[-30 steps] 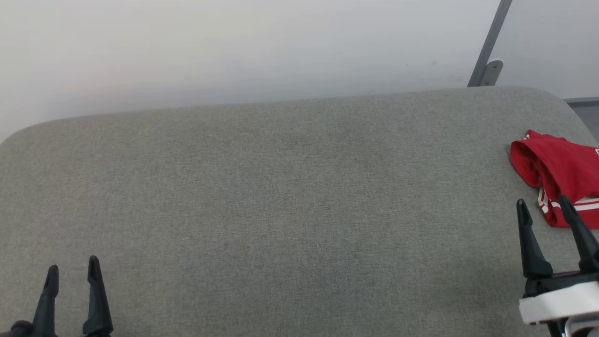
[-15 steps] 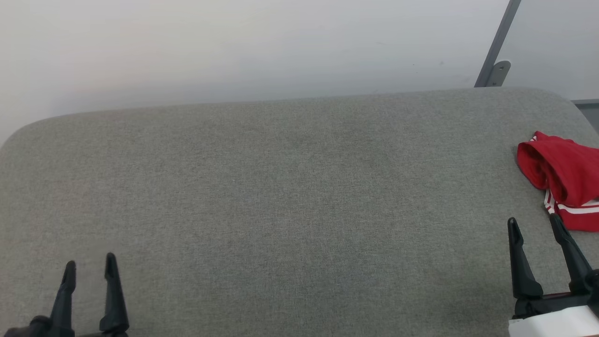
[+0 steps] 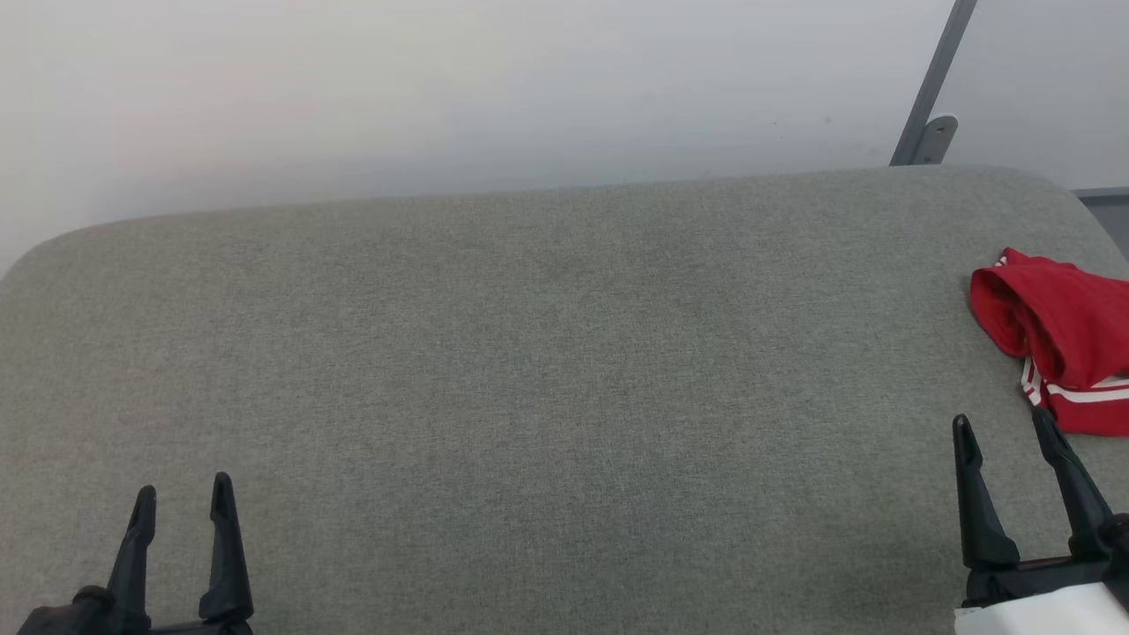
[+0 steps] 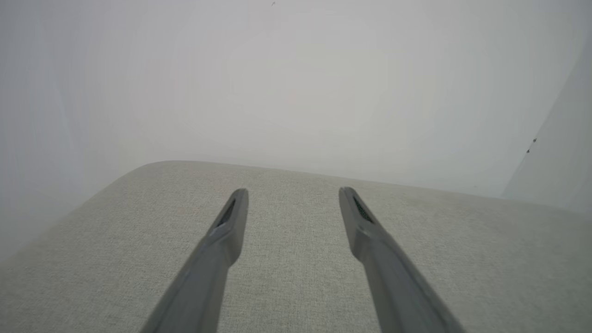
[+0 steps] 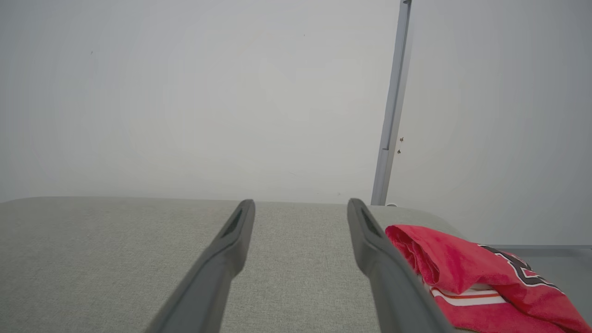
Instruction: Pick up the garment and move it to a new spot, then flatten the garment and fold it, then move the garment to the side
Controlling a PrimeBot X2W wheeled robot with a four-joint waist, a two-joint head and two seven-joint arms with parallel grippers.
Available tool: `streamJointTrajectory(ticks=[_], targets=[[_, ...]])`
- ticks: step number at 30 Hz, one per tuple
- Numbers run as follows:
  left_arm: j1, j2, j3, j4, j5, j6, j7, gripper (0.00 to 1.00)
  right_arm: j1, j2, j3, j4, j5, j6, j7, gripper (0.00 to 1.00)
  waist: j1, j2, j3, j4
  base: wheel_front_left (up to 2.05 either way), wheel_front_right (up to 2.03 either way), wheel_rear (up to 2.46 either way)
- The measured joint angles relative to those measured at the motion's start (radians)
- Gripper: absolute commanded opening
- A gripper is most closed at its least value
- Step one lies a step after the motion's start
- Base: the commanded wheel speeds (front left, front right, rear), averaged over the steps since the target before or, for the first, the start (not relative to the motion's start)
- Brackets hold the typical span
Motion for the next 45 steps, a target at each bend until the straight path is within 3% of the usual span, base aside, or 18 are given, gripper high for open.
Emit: streamJointTrajectory(ticks=[18, 36, 37, 45], targets=[[0.005, 0.012, -0.021, -0.001, 0.017, 0.0, 0.0, 1.0, 0.006, 0.003, -0.01, -0.005, -0.002, 0.0, 0.0, 1.0, 0.0, 0.0, -0.004, 0.01, 0.0, 0.0, 0.0], [0.012, -0.009, 0.024, 0.005, -0.001, 0.0, 0.0, 1.0, 0.021, 0.008, -0.029, -0.014, -0.004, 0.0, 0.0, 1.0, 0.0, 0.0, -0.008, 0.051, 0.0, 0.0, 0.0], [0.012, -0.012, 0.026, 0.005, -0.001, 0.0, 0.0, 0.0, 0.021, 0.009, -0.028, -0.012, -0.004, 0.0, 0.0, 0.0, 0.0, 0.0, -0.009, 0.052, 0.0, 0.0, 0.0], [0.023, -0.04, 0.017, 0.072, -0.032, 0.0, 0.016, 0.0, 0.032, 0.031, -0.013, 0.053, 0.032, 0.0, 0.011, 0.0, 0.0, 0.0, -0.009, 0.053, 0.0, 0.0, 0.0]])
